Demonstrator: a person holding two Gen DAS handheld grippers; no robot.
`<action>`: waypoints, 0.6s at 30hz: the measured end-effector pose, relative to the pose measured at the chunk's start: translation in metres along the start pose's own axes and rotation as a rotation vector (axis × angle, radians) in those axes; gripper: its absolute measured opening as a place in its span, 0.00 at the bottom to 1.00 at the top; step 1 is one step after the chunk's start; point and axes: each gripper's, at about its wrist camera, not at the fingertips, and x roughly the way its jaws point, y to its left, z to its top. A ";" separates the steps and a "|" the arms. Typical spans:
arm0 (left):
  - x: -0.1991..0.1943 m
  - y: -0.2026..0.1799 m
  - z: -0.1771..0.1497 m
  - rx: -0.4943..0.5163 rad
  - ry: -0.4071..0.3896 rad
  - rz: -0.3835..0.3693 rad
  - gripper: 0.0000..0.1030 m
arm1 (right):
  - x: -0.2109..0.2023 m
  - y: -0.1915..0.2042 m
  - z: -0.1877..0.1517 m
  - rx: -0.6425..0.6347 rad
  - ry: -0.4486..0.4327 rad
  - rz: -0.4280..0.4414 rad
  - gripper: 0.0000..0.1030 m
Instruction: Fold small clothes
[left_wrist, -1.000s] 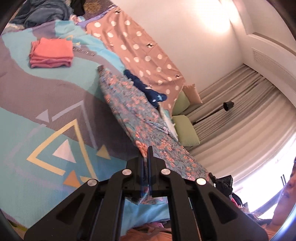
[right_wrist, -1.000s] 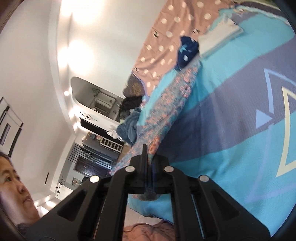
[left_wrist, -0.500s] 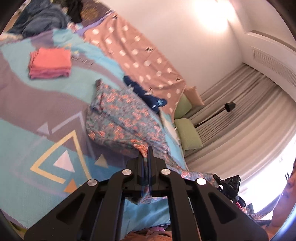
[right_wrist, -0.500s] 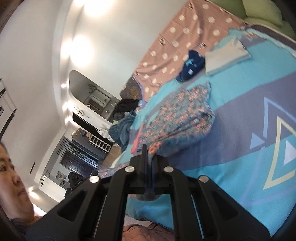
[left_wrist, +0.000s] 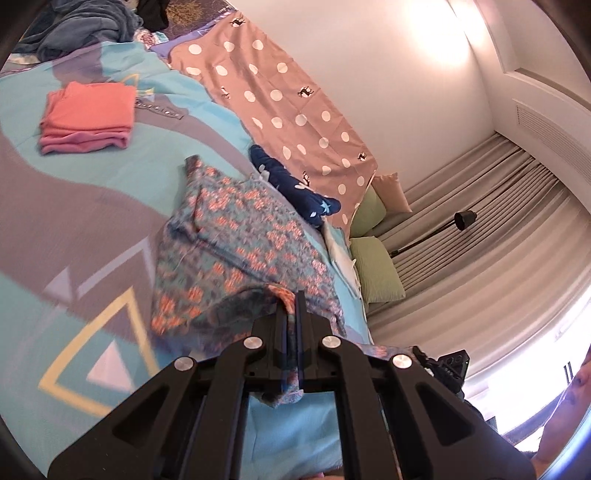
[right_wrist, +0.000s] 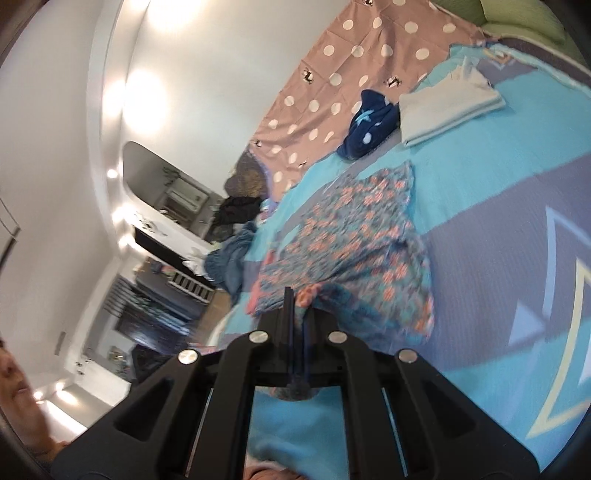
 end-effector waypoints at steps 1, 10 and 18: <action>0.005 0.000 0.005 -0.003 0.000 -0.001 0.03 | 0.006 0.000 0.005 -0.002 0.003 -0.002 0.05; 0.066 0.003 0.067 0.008 0.027 0.036 0.03 | 0.067 -0.003 0.067 -0.055 -0.016 -0.067 0.06; 0.121 0.014 0.124 0.015 0.037 0.064 0.03 | 0.126 -0.015 0.129 -0.064 0.004 -0.104 0.06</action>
